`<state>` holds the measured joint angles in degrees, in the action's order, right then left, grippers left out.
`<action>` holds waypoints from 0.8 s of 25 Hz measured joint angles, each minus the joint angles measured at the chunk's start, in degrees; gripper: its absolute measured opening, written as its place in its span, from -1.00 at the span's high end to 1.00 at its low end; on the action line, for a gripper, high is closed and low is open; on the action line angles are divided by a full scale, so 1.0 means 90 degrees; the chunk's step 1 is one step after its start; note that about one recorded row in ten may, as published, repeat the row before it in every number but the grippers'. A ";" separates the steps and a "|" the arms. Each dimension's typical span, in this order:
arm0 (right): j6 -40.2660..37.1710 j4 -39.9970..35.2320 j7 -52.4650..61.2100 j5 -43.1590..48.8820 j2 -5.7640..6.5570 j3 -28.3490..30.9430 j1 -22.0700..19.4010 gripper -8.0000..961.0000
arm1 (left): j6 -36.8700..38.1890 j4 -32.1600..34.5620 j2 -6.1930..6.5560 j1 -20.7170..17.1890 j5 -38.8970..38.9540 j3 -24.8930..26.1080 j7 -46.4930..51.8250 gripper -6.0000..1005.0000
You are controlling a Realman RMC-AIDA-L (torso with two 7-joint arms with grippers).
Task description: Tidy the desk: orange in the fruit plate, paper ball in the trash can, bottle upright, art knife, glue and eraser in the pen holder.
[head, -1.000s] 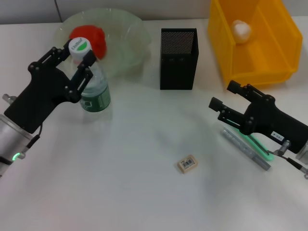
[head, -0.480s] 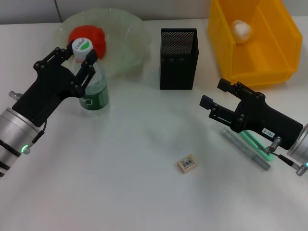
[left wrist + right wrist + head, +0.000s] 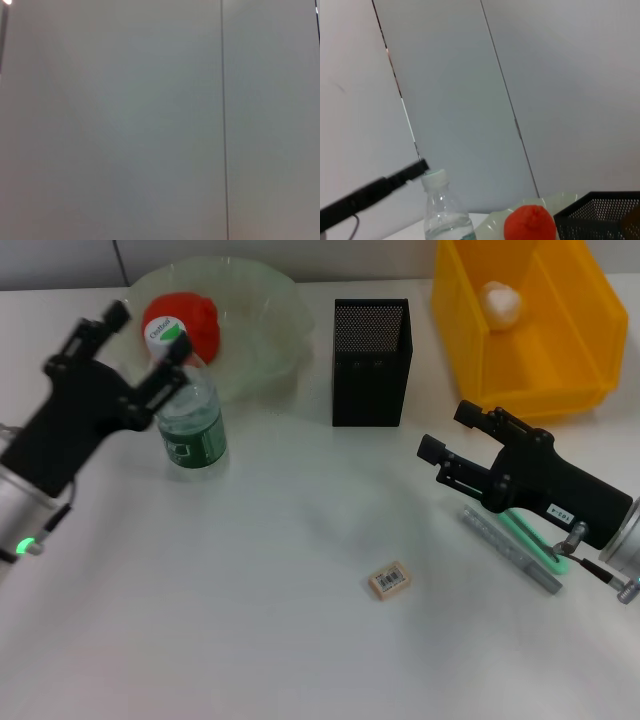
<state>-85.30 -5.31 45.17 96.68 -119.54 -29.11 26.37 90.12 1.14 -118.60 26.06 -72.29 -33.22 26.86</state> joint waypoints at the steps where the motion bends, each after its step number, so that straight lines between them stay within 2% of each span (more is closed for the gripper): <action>1: 0.0000 0.0000 0.0000 0.0000 0.0000 0.0000 0.0000 -0.65 | 0.0000 0.0000 0.0000 0.0000 0.0000 0.0000 0.0000 -0.26; 4: -0.0122 -0.0057 0.0063 0.0000 0.0016 0.0038 -0.0002 -0.65 | 0.0474 0.0854 0.0025 -0.0324 -0.0155 -0.0217 0.1023 -0.49; 5: -0.0195 -0.0108 0.0110 0.0000 0.0022 0.0055 -0.0011 -0.65 | 0.0773 0.1563 0.0103 -0.0539 -0.0491 -0.0632 0.1728 -0.56; 6: -0.0321 -0.0234 0.0227 0.0000 0.0029 0.0060 -0.0026 -0.65 | 0.0773 0.1563 0.0103 -0.0539 -0.0491 -0.0632 0.1728 -0.57; 9: -0.0679 -0.0940 0.0846 0.0079 0.0038 -0.0017 -0.0077 -0.65 | 0.1034 0.2457 0.0370 -0.0714 -0.1233 -0.1366 0.2793 -0.59; 10: -0.0994 -0.1643 0.1469 0.0276 0.0044 -0.0161 -0.0121 -0.65 | 0.1085 0.2786 0.0557 -0.0689 -0.1846 -0.1760 0.3355 -0.59; 11: -0.0994 -0.1643 0.1469 0.0276 0.0044 -0.0161 -0.0121 -0.65 | 0.1085 0.2786 0.0557 -0.0689 -0.1846 -0.1760 0.3355 -0.59; 14: -0.1564 -0.3389 0.3123 0.0867 0.0048 -0.0523 -0.0185 -0.65 | 0.1082 0.2946 0.0666 -0.0582 -0.2757 -0.1933 0.3795 -0.59; 15: -0.1826 -0.4531 0.4419 0.1282 0.0048 -0.0779 -0.0163 -0.65 | 0.1064 0.2975 0.0638 -0.0544 -0.3067 -0.1892 0.3862 -0.59; 16: -0.1826 -0.4531 0.4419 0.1282 0.0048 -0.0779 -0.0163 -0.65 | 0.1064 0.2975 0.0638 -0.0544 -0.3067 -0.1892 0.3862 -0.59; 19: -0.2060 -0.6311 0.6388 0.2012 0.0048 -0.1280 -0.0024 -0.65 | 0.1059 0.3008 0.0600 -0.0532 -0.3204 -0.1919 0.3915 -0.59; 20: -0.2147 -0.7418 0.7630 0.2634 0.0037 -0.1686 0.0139 -0.65 | 0.1053 0.3006 0.0585 -0.0509 -0.3254 -0.1934 0.3942 -0.59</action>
<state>-104.62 -72.07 113.84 120.39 -119.21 -44.28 27.62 99.59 28.20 -113.33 21.48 -101.58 -50.63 62.34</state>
